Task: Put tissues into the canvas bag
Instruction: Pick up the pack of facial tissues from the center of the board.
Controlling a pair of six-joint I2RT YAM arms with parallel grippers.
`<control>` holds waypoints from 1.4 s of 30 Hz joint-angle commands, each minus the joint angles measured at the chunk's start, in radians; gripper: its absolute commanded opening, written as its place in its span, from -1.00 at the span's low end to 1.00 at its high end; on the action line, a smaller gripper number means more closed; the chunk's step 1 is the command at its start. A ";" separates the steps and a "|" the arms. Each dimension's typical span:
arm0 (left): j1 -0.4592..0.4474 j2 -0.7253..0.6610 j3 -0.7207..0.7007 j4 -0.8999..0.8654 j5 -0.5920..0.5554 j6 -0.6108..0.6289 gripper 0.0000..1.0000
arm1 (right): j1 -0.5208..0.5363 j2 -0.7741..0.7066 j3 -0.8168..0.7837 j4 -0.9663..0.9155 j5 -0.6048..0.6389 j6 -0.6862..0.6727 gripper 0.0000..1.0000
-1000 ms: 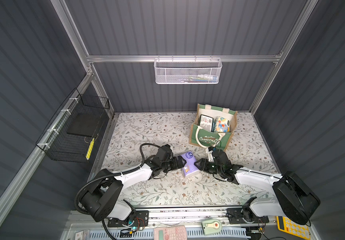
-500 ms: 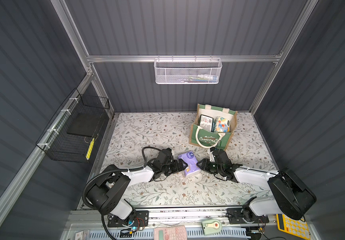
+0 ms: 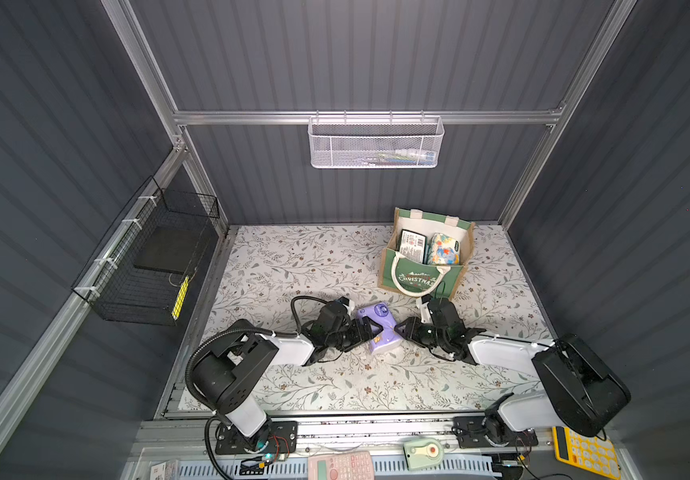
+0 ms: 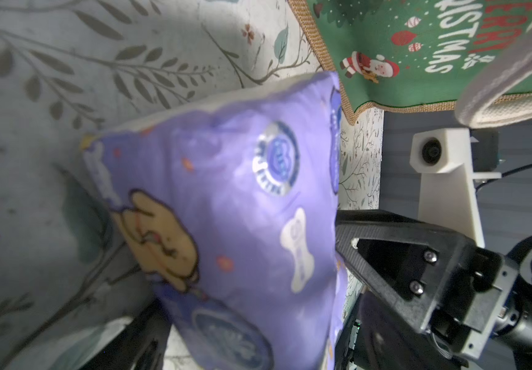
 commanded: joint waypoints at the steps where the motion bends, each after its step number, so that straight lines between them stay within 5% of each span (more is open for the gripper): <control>1: -0.007 0.033 -0.026 0.064 0.022 -0.039 0.74 | -0.007 0.012 -0.024 -0.008 -0.007 -0.005 -0.23; 15: -0.010 0.041 -0.042 0.231 0.005 -0.081 0.12 | -0.006 -0.089 -0.051 0.031 -0.057 -0.017 -0.17; 21: -0.009 -0.011 -0.029 0.184 -0.002 -0.050 -0.04 | -0.005 -0.177 -0.025 -0.038 -0.047 -0.065 0.02; 32: -0.007 -0.224 0.105 -0.174 -0.079 0.141 -0.18 | -0.007 -0.506 0.067 -0.301 0.073 -0.246 0.37; 42: 0.031 -0.294 0.436 -0.520 -0.053 0.335 -0.23 | -0.116 -0.677 0.243 -0.506 0.033 -0.350 0.56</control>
